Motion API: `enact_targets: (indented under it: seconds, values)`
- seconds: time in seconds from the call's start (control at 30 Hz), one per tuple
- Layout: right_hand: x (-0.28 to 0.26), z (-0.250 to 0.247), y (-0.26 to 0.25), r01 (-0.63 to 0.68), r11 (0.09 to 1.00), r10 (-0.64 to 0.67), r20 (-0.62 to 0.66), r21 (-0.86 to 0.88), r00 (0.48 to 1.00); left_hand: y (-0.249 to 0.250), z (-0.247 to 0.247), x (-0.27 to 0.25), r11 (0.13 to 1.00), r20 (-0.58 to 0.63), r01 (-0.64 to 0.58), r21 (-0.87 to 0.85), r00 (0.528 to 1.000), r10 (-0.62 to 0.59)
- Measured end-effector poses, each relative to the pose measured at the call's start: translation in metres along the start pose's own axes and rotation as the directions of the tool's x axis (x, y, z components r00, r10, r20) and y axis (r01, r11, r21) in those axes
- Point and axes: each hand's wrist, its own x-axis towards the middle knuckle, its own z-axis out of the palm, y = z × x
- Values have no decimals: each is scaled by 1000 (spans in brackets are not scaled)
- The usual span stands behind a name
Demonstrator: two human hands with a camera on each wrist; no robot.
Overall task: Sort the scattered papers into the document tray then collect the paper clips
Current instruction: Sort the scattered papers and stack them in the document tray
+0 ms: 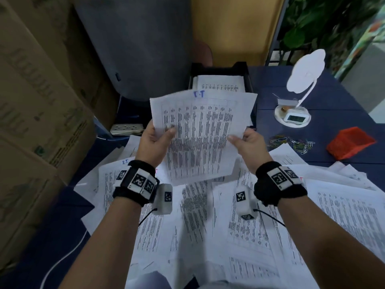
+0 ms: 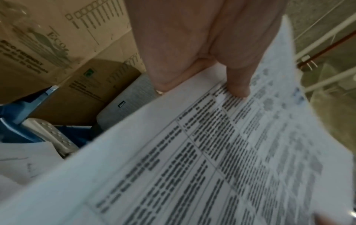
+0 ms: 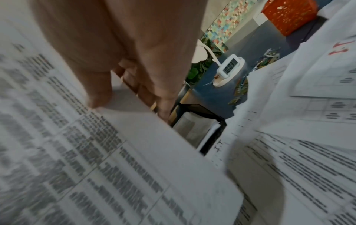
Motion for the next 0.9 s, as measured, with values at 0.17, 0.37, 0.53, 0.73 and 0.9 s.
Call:
enact_targets:
  seconds: [0.17,0.37,0.53,0.73,0.9]
  values:
    - [-5,2,21,-43,999,42,-15,-15,999,-32,7,-13,993,-88,109,50,991,-104]
    - [-6,4,46,-120,984,122,4,-130,993,-41,9,-8,979,-99,170,112,982,-159]
    - [-1,0,53,-115,982,116,-7,-149,993,-45,1,2,985,-144,160,73,978,-148]
    - [-10,-29,100,-318,875,361,54,-366,931,-86,-9,-12,895,-171,344,284,936,-306]
    - [-17,-49,140,-467,679,473,-150,-566,868,-124,-9,-32,604,-136,391,694,896,-423]
